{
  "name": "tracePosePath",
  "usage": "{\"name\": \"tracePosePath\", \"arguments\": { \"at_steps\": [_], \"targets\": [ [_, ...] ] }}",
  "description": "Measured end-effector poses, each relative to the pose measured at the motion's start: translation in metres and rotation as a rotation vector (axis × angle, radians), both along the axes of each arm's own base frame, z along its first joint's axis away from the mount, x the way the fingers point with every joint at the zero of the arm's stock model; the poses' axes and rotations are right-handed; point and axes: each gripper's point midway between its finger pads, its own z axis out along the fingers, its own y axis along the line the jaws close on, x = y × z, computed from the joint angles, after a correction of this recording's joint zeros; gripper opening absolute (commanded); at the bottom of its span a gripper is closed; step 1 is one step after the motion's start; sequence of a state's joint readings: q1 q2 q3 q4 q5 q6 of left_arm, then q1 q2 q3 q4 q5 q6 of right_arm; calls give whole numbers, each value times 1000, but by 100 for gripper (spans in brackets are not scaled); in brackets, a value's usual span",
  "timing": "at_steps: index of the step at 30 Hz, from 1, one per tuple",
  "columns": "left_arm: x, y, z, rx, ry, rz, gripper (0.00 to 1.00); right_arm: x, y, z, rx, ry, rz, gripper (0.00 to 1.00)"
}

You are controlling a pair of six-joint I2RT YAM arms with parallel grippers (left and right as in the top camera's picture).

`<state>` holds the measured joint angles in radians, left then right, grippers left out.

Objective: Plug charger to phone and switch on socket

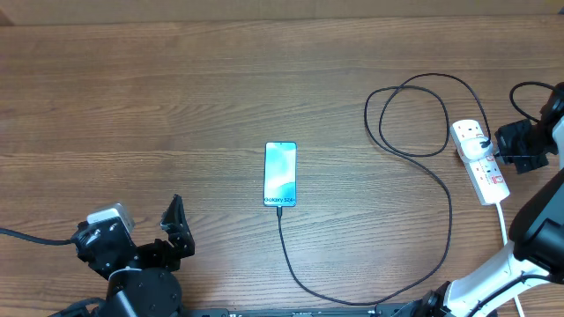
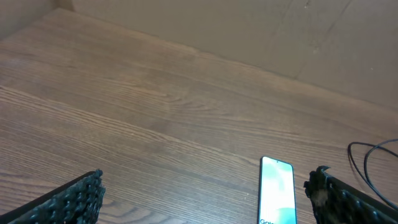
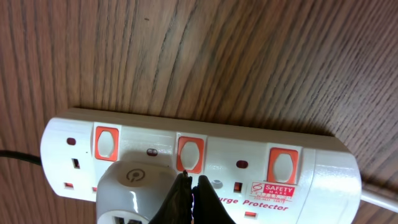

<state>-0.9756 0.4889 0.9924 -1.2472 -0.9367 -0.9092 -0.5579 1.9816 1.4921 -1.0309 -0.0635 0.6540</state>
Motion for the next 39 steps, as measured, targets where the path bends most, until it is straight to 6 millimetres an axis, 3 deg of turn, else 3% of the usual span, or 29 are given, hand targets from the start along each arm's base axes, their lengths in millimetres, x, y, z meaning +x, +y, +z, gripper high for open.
{"name": "tracePosePath", "arguments": {
  "at_steps": [8, 31, 39],
  "targets": [
    [1, -1, 1, -8, -4, -1, 99, 4, 2, -15, -17, 30, 21, 4],
    [1, -4, 1, -20, -2, -11, 100, 11, -3, -17, -119, 44, 46, 4],
    [1, -5, 0, -22, 2, -16, 100, 6, 6, -18, -95, 71, 58, 4]
  ]
}}
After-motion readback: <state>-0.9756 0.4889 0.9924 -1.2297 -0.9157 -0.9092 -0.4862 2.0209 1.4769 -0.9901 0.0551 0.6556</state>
